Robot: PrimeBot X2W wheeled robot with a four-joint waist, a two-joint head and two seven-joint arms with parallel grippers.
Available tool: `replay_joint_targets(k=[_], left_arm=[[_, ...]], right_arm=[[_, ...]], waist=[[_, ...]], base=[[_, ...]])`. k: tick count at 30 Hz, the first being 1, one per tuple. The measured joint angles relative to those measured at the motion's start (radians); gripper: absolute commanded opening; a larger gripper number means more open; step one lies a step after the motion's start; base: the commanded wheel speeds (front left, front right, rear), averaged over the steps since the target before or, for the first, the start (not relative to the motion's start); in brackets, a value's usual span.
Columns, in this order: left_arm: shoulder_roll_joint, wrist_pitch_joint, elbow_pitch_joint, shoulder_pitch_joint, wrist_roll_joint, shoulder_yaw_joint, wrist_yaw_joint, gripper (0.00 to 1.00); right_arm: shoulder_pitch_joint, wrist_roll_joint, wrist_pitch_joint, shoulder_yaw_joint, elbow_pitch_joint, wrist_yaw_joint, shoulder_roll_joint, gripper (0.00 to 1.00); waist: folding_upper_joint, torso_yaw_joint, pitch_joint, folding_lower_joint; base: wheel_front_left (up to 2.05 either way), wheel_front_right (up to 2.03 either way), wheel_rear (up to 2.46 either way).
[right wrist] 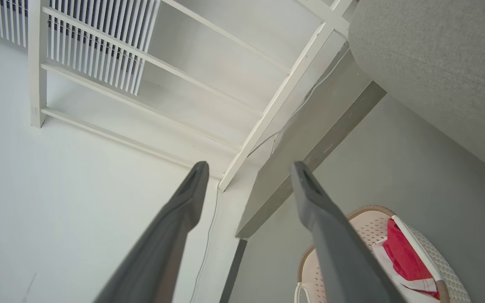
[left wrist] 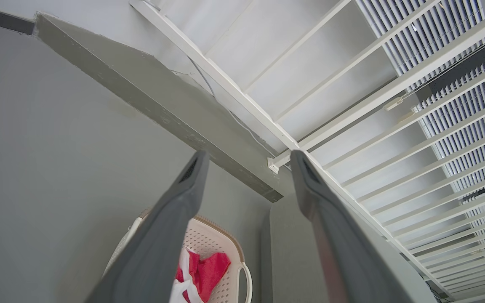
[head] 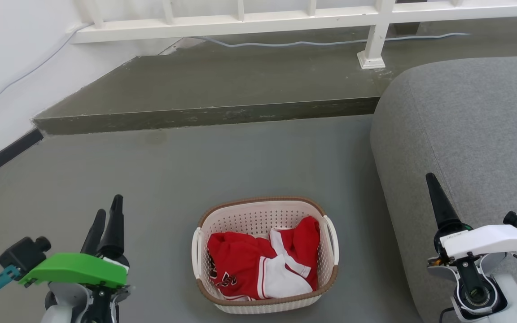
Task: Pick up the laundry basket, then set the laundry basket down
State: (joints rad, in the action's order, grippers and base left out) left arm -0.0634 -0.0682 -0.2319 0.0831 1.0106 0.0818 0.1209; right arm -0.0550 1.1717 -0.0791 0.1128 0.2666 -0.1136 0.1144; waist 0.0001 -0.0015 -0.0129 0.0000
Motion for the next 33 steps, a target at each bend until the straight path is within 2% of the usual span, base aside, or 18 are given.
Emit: replay_joint_targets(k=[16,33], left_arm=[[0.010,-0.049,0.027,0.000,-0.229,0.041,-0.020,1.00],[0.015,-0.101,0.047,0.000,-0.438,0.074,-0.023,1.00]], right_arm=[[-0.023,-0.218,-0.041,0.030,-0.014,0.001,0.000,1.00],[-0.042,-0.470,-0.092,0.079,-0.032,0.001,0.000,1.00]], waist=[[0.0000,-0.003,-0.010,0.0000],[0.0000,-0.003,-0.016,0.0000]], base=[[0.00,0.00,0.00],[0.00,0.00,0.00]])
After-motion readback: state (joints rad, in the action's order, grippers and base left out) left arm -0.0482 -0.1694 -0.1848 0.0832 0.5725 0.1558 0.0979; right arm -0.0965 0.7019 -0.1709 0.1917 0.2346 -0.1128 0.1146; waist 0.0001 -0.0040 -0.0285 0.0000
